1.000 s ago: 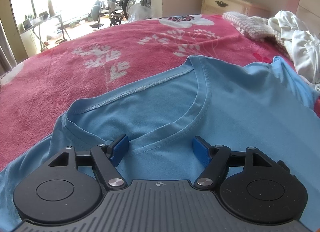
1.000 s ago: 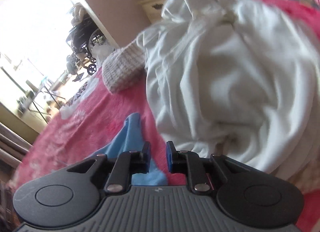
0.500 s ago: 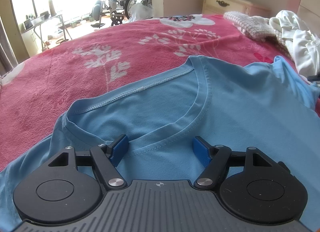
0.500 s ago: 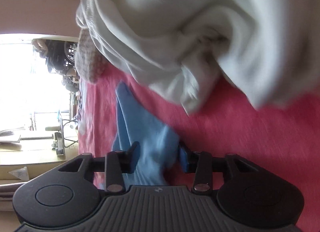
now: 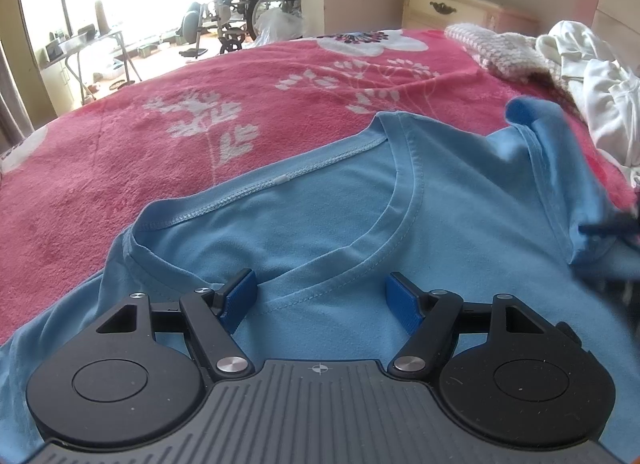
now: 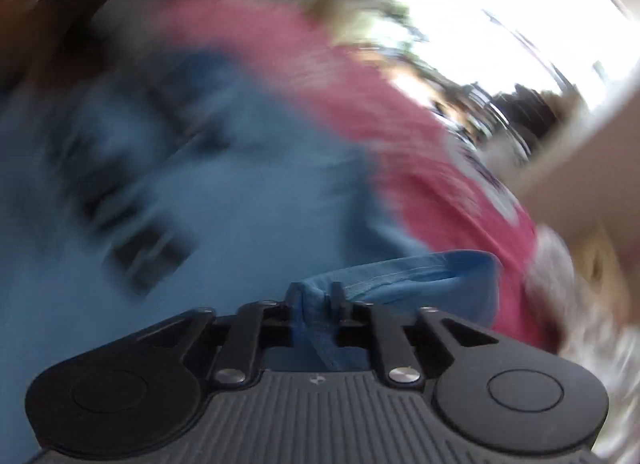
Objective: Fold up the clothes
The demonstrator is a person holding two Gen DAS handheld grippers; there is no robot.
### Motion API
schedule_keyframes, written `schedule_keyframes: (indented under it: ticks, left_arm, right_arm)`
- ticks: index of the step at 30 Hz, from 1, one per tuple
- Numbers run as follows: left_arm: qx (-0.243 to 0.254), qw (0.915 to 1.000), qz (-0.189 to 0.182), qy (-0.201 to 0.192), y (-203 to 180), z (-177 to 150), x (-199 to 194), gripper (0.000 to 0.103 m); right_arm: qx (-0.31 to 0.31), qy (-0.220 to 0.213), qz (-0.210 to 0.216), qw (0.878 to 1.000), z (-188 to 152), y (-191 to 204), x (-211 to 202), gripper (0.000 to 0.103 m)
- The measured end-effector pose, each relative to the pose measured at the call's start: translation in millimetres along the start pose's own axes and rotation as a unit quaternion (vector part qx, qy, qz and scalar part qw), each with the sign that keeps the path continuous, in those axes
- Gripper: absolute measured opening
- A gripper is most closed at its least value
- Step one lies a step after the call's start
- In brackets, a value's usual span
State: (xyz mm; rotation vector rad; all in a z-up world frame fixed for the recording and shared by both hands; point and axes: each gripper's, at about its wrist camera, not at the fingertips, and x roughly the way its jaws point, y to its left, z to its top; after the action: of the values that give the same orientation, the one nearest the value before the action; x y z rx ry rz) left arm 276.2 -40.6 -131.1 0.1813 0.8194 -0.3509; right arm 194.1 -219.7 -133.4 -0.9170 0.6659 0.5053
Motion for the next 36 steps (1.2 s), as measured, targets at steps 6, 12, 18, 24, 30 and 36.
schedule_keyframes:
  ticks: [6,12,18,24,30,36]
  left_arm:
    - [-0.002,1.0000,-0.002,-0.002,0.3,0.2,1.1,0.073]
    - [-0.004,1.0000,-0.002,-0.004,0.7,0.6,2.4,0.073]
    - [-0.005,1.0000,0.000,-0.003,-0.1,1.3,3.0,0.074]
    - [-0.008,0.9999,-0.001,-0.006,0.6,1.7,0.5,0.073]
    - [0.010,0.9965,-0.023,-0.080,-5.4,5.7,-29.7,0.071]
    - [0.125,0.9762,-0.099,-0.147,-59.5,3.7,-57.9,0.072]
  right_arm:
    - [0.086,-0.027,-0.002,0.996,-11.0,-19.3,-14.4,0.035]
    - [0.306,-0.048,0.044,0.950,-21.9,-81.6,-27.9,0.038]
    - [0.470,-0.030,0.087,0.878,-29.6,-131.4,-4.4,0.020]
    - [0.535,0.034,0.058,0.842,-43.8,-142.4,29.9,0.020]
    - [0.633,0.024,0.081,0.769,-74.6,-155.1,39.6,0.007]
    - [0.651,-0.012,0.099,0.753,-81.8,-162.2,20.3,0.004]
